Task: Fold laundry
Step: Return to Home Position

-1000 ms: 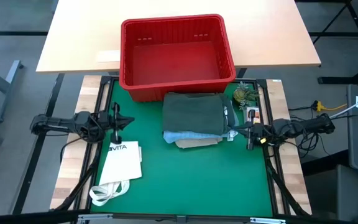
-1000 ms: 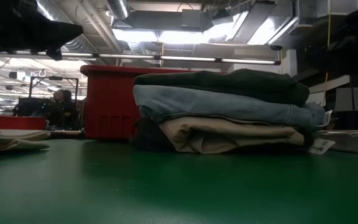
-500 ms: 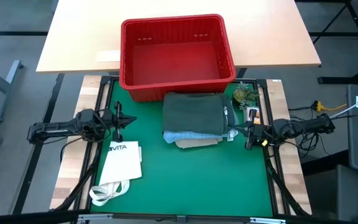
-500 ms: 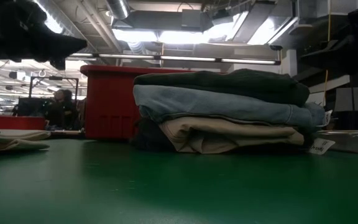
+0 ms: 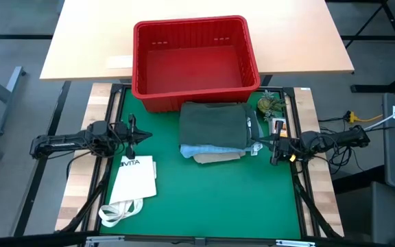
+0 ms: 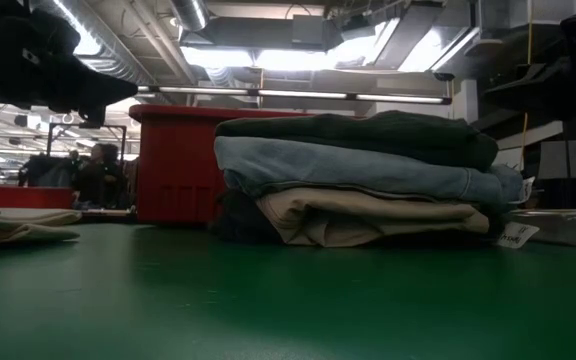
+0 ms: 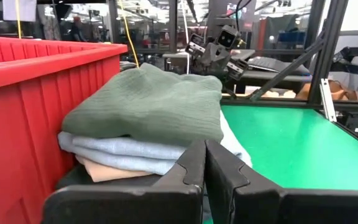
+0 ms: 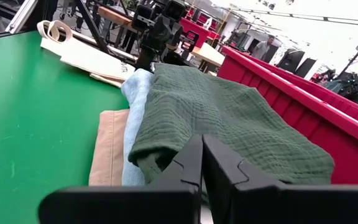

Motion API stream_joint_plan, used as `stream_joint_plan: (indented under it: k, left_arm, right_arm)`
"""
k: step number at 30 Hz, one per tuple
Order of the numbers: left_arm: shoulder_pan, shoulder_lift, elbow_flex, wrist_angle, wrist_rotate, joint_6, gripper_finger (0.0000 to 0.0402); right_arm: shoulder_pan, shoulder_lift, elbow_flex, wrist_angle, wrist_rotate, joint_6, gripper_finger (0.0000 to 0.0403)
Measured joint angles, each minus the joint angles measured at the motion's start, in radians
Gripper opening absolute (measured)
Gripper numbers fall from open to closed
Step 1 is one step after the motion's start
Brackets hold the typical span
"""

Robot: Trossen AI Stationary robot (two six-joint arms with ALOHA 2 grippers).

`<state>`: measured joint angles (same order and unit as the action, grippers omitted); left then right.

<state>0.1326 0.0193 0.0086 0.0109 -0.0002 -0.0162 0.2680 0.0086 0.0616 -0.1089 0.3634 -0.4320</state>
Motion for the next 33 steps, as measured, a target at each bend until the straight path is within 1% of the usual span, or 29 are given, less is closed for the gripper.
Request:
stream_joint_plan:
  k: [33]
  left_arm:
    - [0.000,0.000,0.000,-0.002,-0.020,-0.001,0.0000]
  right_arm:
    - [0.000,0.000,0.000,-0.003,0.009,-0.001,0.0012]
